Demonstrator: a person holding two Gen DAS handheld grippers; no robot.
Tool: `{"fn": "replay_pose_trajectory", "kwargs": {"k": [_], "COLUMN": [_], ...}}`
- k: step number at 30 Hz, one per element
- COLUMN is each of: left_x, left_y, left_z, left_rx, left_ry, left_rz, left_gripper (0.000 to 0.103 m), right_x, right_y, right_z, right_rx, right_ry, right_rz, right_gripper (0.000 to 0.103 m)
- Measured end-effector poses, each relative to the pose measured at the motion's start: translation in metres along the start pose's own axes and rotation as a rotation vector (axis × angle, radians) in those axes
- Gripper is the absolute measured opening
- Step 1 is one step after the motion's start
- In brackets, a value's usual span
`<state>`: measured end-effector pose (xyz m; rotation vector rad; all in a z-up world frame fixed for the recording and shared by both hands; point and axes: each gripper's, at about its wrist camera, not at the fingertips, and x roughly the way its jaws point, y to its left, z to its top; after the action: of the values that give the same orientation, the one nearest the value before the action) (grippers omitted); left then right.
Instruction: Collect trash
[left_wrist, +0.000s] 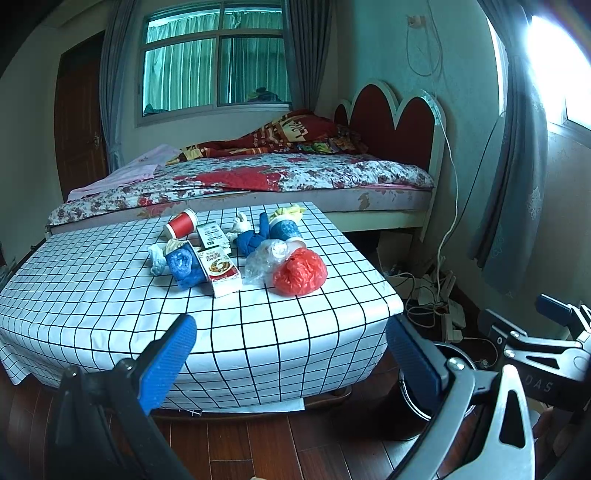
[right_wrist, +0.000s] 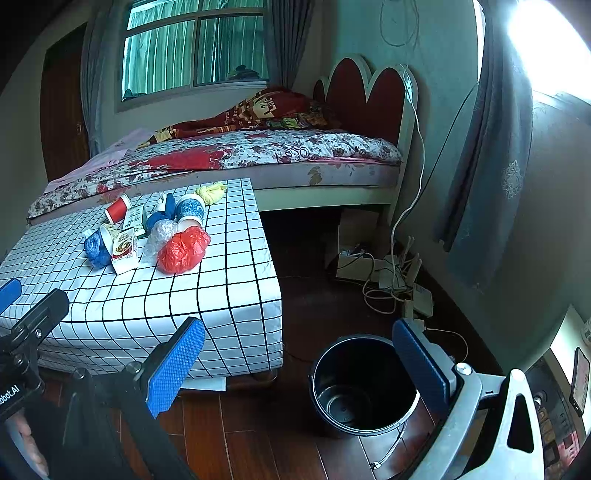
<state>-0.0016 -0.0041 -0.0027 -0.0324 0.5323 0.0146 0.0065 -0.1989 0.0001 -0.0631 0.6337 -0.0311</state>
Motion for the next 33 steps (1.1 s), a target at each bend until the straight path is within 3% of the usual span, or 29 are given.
{"fn": "replay_pose_trajectory", "kwargs": {"k": [33], "left_x": [0.0013], "left_y": [0.0008], "left_z": [-0.004], "left_rx": [-0.004], "left_ry": [0.001], "left_rz": [-0.006], "left_gripper": [0.102], "right_x": [0.0005], "right_y": [-0.0027], "right_z": [-0.0058], "right_rx": [0.003], "right_ry": [0.009], "right_rz": [0.008], "right_gripper": [0.102]}}
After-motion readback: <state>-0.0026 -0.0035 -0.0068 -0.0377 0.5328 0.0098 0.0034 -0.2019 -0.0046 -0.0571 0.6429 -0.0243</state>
